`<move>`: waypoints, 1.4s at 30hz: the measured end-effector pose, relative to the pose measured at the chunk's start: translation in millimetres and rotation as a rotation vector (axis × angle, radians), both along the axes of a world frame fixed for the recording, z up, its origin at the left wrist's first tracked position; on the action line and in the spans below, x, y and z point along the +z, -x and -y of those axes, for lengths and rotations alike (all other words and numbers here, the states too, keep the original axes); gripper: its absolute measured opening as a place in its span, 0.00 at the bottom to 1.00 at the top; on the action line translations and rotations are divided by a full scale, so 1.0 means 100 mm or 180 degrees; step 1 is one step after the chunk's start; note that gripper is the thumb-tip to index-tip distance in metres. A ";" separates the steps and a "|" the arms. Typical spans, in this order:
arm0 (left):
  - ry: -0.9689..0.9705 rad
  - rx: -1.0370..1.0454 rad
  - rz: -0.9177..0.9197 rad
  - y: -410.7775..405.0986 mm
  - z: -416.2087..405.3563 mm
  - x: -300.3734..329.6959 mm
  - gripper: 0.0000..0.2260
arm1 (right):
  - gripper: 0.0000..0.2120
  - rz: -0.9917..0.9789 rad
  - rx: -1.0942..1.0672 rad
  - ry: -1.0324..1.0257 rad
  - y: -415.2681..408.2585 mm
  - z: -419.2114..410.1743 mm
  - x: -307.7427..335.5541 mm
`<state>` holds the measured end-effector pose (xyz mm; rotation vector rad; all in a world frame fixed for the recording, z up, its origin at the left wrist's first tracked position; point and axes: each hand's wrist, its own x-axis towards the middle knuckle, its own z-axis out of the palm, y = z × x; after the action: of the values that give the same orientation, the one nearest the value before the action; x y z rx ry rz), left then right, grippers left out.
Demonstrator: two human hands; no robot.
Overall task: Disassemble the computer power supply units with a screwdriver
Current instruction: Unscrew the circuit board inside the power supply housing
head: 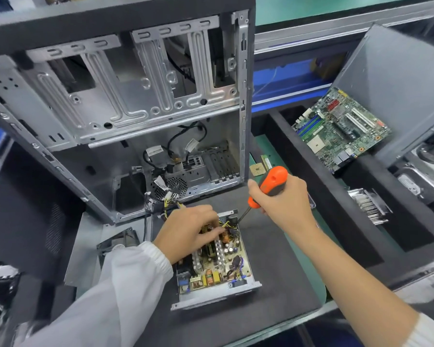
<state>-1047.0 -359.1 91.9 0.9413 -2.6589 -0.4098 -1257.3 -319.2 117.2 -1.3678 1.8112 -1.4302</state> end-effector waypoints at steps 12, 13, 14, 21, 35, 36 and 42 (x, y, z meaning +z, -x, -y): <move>-0.0479 0.0106 -0.0367 -0.18 0.13 -0.08 0.13 | 0.17 -0.0470 0.0112 0.0135 -0.01 0.09 -0.16; -0.0500 0.0074 -0.0391 -0.17 0.13 -0.09 0.14 | 0.17 -0.0351 0.0105 0.0143 -0.01 0.09 -0.16; -0.0503 0.0017 -0.0383 -0.16 0.13 -0.10 0.14 | 0.18 -0.0232 0.0093 0.0142 -0.01 0.08 -0.15; -0.0409 -0.0132 -0.0363 -0.12 0.14 -0.14 0.15 | 0.17 -0.0342 0.0101 0.0103 -0.04 0.07 -0.14; -0.0364 -0.0064 -0.0293 -0.11 0.14 -0.17 0.15 | 0.16 -0.0170 0.0256 0.0103 -0.08 0.02 -0.19; -0.0375 -0.0056 -0.0295 -0.11 0.14 -0.17 0.15 | 0.17 -0.0278 0.0241 0.0161 -0.08 0.01 -0.19; -0.0394 -0.0006 -0.0280 -0.10 0.14 -0.16 0.17 | 0.18 -0.0384 0.0220 0.0220 -0.07 -0.04 -0.21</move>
<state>-1036.6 -372.7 75.8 0.9337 -2.5800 -0.6079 -1250.0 -315.3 95.9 -1.5667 1.7842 -1.4140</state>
